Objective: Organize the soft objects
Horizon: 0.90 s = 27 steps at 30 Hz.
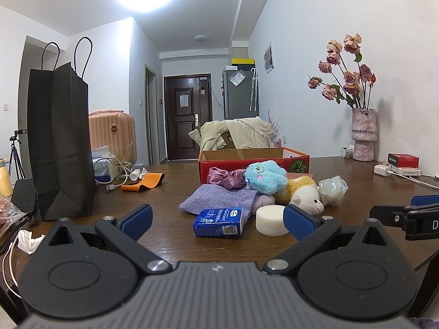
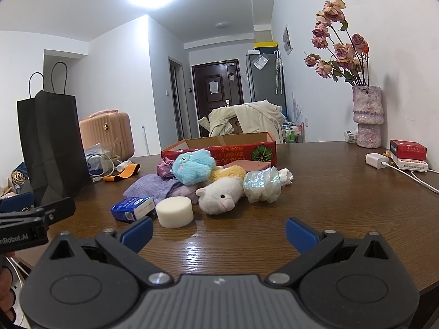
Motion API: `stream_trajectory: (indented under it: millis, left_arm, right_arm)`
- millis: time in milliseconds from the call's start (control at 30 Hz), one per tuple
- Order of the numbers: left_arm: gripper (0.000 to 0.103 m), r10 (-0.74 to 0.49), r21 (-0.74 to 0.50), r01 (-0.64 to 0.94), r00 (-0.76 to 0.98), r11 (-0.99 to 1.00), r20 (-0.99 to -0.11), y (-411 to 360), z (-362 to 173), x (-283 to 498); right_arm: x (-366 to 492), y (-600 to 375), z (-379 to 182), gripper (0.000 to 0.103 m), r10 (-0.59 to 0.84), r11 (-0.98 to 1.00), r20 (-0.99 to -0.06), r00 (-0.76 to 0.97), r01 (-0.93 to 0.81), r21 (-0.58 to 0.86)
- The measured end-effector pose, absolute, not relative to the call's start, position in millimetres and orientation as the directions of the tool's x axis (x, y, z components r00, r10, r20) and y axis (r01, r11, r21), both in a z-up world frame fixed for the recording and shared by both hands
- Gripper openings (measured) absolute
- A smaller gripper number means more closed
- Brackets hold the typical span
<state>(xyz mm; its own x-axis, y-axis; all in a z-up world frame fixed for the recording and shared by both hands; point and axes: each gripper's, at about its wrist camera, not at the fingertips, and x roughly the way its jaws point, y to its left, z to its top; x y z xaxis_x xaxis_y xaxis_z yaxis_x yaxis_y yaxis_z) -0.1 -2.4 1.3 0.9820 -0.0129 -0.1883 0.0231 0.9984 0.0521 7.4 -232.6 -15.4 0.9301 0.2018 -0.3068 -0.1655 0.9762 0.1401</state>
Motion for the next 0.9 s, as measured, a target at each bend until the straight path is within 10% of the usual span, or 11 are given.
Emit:
stream_trajectory:
  millis: [667,900]
  left_arm:
    - [0.103,0.011,0.026,-0.007,0.99,1.0,-0.144,12,24,43]
    - [0.103,0.028,-0.065,-0.046,0.967,0.997,-0.254,37,22,101]
  right_arm:
    - [38,-241,7,0.103,0.199,0.976,-0.24,0.95,-0.171,0.134]
    - [90,-238,10,0.103,0.249,0.955,-0.276,0.928,-0.187,0.232]
